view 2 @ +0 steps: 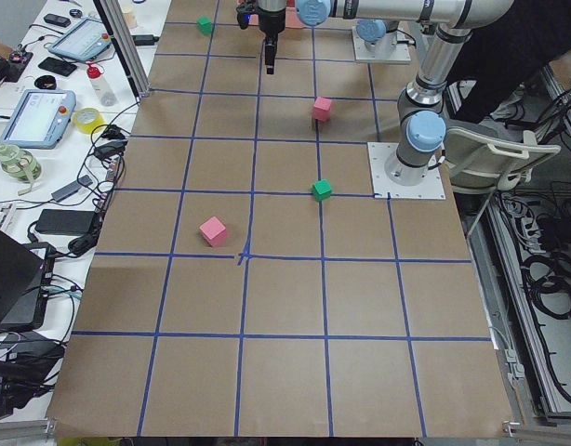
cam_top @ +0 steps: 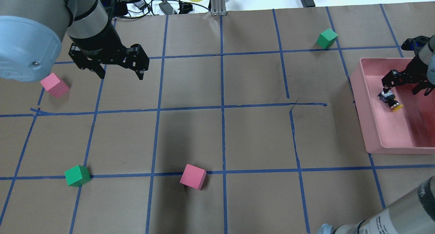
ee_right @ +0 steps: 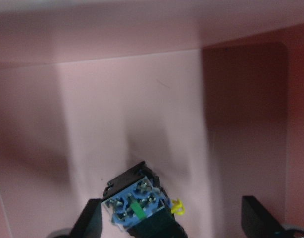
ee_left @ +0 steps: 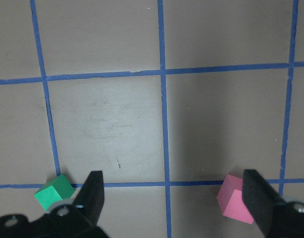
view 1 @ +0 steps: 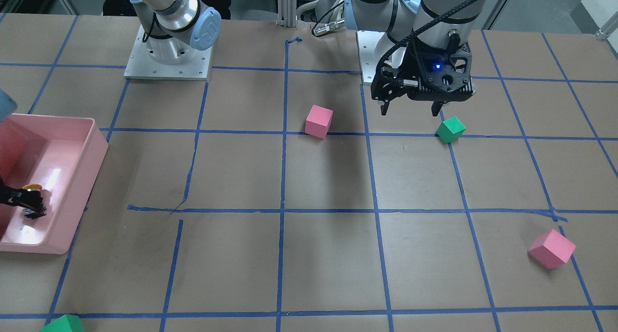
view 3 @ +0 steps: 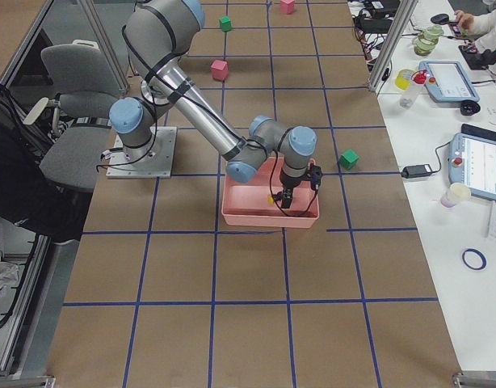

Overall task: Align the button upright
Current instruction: 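Close the right gripper on the button switch and lift it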

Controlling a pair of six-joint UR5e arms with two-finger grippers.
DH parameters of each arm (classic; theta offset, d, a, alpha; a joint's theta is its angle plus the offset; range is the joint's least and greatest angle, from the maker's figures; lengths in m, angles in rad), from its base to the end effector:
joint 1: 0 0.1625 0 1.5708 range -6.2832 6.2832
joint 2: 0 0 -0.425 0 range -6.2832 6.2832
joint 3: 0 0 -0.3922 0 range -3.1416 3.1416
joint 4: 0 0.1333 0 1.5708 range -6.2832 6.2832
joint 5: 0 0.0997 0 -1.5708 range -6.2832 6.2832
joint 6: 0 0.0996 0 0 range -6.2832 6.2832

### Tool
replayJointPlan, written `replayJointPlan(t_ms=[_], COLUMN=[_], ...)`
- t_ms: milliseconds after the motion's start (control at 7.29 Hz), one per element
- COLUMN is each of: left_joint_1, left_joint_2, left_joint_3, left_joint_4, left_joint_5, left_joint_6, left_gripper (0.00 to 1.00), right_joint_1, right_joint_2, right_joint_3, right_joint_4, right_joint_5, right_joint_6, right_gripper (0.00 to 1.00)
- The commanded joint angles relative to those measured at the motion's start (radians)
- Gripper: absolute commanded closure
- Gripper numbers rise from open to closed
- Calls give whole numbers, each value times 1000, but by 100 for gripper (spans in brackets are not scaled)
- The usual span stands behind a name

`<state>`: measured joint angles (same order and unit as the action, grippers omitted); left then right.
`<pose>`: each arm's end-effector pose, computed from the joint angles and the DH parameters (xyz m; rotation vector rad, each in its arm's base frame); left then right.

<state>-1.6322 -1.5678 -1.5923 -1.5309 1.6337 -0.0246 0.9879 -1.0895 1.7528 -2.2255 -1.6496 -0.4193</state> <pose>-0.1570 -0.4839 0.4830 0.0556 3.0789 -0.0371 -0.2281 -0.5738 0.1976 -0.2508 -3.0656 -0.0699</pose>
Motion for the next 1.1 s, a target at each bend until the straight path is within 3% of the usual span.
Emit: replayJointPlan(t_ms=[0, 137, 275, 686, 961], left_joint_1=[0, 0, 0, 0, 0], left_joint_2=[0, 0, 0, 2, 0], left_joint_3=[0, 0, 0, 0, 0], left_joint_4=[0, 0, 0, 0, 0], left_joint_5=[0, 0, 0, -2, 0], left_joint_6=[0, 0, 0, 0, 0], left_gripper=[0, 0, 0, 0, 0], right_joint_1=[0, 0, 0, 0, 0], right_joint_2=[31, 31, 31, 14, -41], right_joint_3=[2, 8, 19, 16, -2], right_joint_4=[-34, -17, -10, -5, 62], right_joint_5=[11, 8, 10, 10, 11], right_joint_6=[22, 16, 17, 20, 30], right_gripper=[33, 95, 100, 100, 100])
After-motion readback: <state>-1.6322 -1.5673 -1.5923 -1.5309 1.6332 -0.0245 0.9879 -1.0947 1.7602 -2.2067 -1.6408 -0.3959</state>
